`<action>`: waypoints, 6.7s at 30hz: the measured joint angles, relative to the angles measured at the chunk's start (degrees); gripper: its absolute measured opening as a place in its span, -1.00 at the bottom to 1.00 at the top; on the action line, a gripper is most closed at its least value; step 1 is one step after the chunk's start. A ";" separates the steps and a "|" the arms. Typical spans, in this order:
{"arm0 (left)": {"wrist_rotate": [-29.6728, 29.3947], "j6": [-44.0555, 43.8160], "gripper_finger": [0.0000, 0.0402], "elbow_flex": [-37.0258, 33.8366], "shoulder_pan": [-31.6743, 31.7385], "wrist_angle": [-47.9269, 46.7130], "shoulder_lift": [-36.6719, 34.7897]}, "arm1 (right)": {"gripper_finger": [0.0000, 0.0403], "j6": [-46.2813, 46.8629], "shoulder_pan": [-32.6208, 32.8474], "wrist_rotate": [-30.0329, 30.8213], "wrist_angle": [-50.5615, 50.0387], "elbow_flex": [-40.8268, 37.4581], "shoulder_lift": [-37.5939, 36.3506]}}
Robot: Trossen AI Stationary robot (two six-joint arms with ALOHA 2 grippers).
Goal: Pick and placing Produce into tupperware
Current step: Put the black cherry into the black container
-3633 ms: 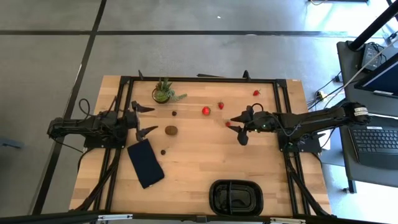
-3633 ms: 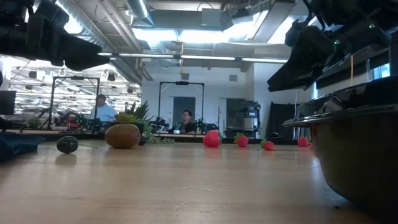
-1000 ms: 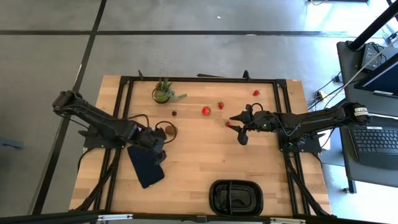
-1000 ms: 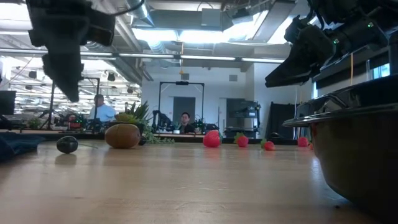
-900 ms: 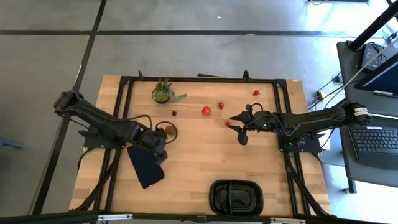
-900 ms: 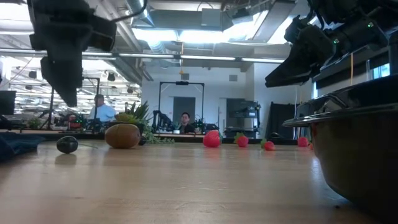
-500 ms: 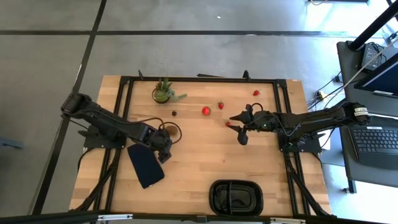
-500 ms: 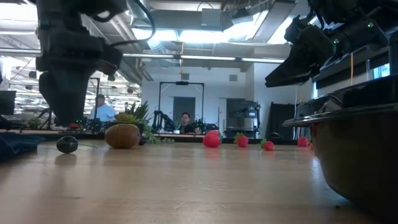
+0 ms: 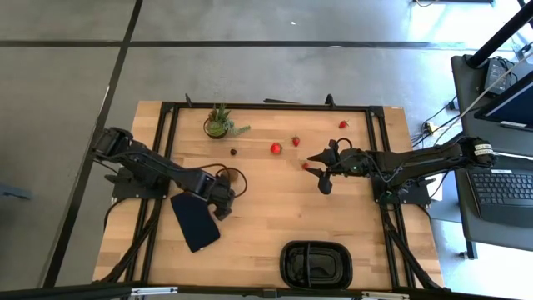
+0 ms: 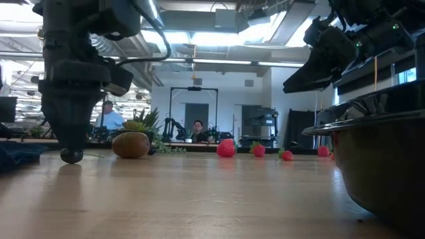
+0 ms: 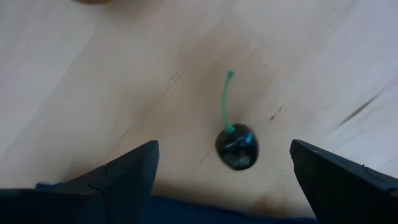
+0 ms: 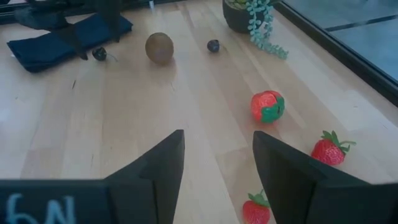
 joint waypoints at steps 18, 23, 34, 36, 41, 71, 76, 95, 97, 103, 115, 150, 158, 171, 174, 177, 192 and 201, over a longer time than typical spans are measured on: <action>-1.14 -0.09 0.75 -0.02 0.02 0.56 2.92 | -0.04 -1.49 0.02 0.00 0.01 0.00 0.17; -1.05 -0.07 0.75 0.22 0.02 1.06 4.41 | -0.04 -1.49 0.00 -0.01 -0.02 0.00 0.17; -0.61 -0.11 0.74 0.11 0.57 1.20 4.23 | -0.04 -1.42 0.00 -0.02 -0.03 0.00 0.17; -0.63 -0.18 0.71 0.10 0.57 1.20 4.25 | -0.04 -1.40 0.00 -0.02 -0.01 0.00 0.17; 1.12 -0.25 0.62 1.16 0.72 -0.01 4.50 | -0.04 -1.44 0.02 -0.01 -0.03 0.00 0.17; 0.67 0.17 0.21 2.55 0.76 -0.53 6.24 | -0.04 -1.35 0.02 -0.01 -0.03 0.00 0.17; 1.25 0.15 0.16 2.56 0.76 -0.39 6.52 | -0.04 -1.31 0.01 -0.01 -0.05 0.00 0.17; 1.91 0.17 -0.21 2.38 0.79 -0.63 6.41 | -0.04 -1.31 0.01 0.00 -0.05 0.00 0.17; 1.95 0.17 -0.26 2.38 0.78 -0.63 6.41 | -0.04 -1.29 0.02 0.00 -0.05 0.00 0.17; 2.13 0.20 -0.41 2.38 0.77 -0.63 6.42 | -0.04 -1.30 0.02 -0.01 -0.05 0.00 0.17; 2.29 0.24 -0.38 2.36 0.76 -0.63 6.24 | -0.04 -1.30 0.00 0.00 -0.05 0.00 0.17; 20.19 26.43 -0.51 19.27 7.50 0.22 6.37 | -0.04 -1.54 0.01 0.00 0.07 0.00 0.17; 14.46 32.91 -0.44 22.22 5.13 15.83 6.30 | -0.04 -4.32 0.01 0.00 0.89 0.00 0.15; 6.66 44.06 -0.45 22.35 -3.69 47.77 11.99 | -0.04 -2.67 0.02 -0.03 0.60 0.00 0.15; 6.60 44.81 -0.47 22.34 -4.26 55.28 16.88 | -0.04 -0.94 0.03 -0.04 0.21 0.00 0.15; 6.62 44.77 -0.51 22.23 -4.17 59.38 20.58 | -0.04 0.46 0.18 -0.07 -0.53 0.00 0.15; 10.63 43.23 -0.51 22.25 -4.68 76.34 33.70 | -0.04 0.45 0.44 -0.09 -1.57 0.00 0.15; 11.80 40.26 -0.34 22.29 -5.31 77.37 35.99 | -0.04 0.39 0.44 -0.09 -3.07 0.00 0.15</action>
